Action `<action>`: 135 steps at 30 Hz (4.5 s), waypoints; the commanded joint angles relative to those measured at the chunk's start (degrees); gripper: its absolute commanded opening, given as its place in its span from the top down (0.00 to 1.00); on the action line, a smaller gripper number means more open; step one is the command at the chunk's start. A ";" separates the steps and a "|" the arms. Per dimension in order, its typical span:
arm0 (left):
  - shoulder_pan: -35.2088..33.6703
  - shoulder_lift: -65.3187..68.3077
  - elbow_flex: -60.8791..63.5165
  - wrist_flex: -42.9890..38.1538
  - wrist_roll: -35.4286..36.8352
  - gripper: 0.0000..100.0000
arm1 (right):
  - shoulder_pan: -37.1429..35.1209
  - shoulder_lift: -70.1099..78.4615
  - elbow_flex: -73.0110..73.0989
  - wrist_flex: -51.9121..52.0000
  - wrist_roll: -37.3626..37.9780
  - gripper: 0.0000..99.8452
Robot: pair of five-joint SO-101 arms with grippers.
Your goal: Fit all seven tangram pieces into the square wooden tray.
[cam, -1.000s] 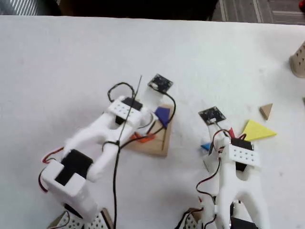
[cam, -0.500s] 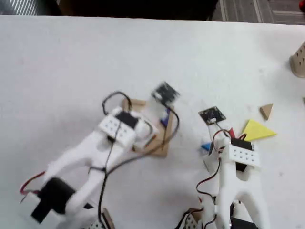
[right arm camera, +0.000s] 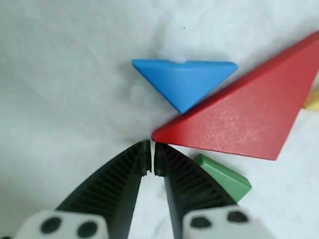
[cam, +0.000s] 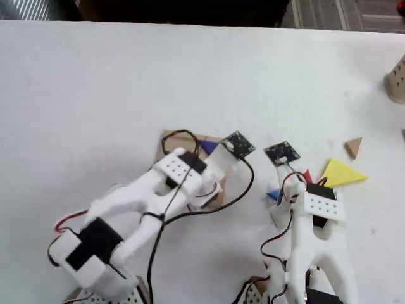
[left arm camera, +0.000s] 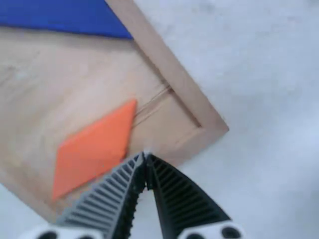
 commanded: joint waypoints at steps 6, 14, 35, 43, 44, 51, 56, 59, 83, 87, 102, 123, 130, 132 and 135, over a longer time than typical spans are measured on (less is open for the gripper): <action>-1.10 6.11 -8.79 -5.89 3.34 0.98 | 0.57 -0.84 -0.26 -0.66 0.70 0.98; -8.75 10.51 -15.30 -11.87 11.16 0.98 | 0.57 -0.84 -0.26 -0.66 0.70 0.98; -21.76 -4.53 -2.55 -7.56 6.15 0.98 | 0.31 -0.84 -0.26 -0.75 0.70 0.98; -19.82 -0.57 -1.85 -6.68 2.99 0.98 | 0.57 -0.92 0.09 -0.84 0.70 0.98; -18.86 -0.57 -1.14 -6.51 2.64 0.98 | 0.57 -0.92 0.09 -0.84 0.70 0.98; -13.85 -0.66 0.53 -5.89 -1.76 0.98 | 0.31 -0.92 0.09 -0.92 0.70 0.98; -12.44 -0.66 0.62 -5.01 -1.67 0.98 | 0.31 -0.92 0.09 -0.92 0.70 0.98; -9.89 -0.66 0.62 -3.34 -1.67 0.98 | 0.22 -0.92 0.09 -0.92 0.70 0.98; -10.51 -6.29 0.70 1.41 -1.85 0.98 | 0.13 -0.92 0.09 -1.27 0.70 0.98; -6.11 -15.87 7.03 -1.85 -1.76 0.98 | 0.13 -0.92 0.09 -1.27 0.70 0.98; 8.57 -7.08 6.95 -10.99 3.96 0.98 | 0.13 -0.84 0.09 -1.27 0.70 0.98; 0.22 -2.15 0.35 -13.10 3.78 0.98 | 0.13 -1.01 0.35 -1.27 0.70 0.98; -0.31 -9.10 0.97 -12.66 3.96 0.98 | 0.13 -0.92 0.35 -1.27 0.70 0.98; -1.63 -8.75 0.88 -13.10 4.66 0.98 | 0.13 -0.92 0.35 -1.27 0.70 0.98; -3.74 -6.20 -0.53 -14.07 9.67 0.98 | 0.13 -0.92 0.35 -1.27 0.70 0.98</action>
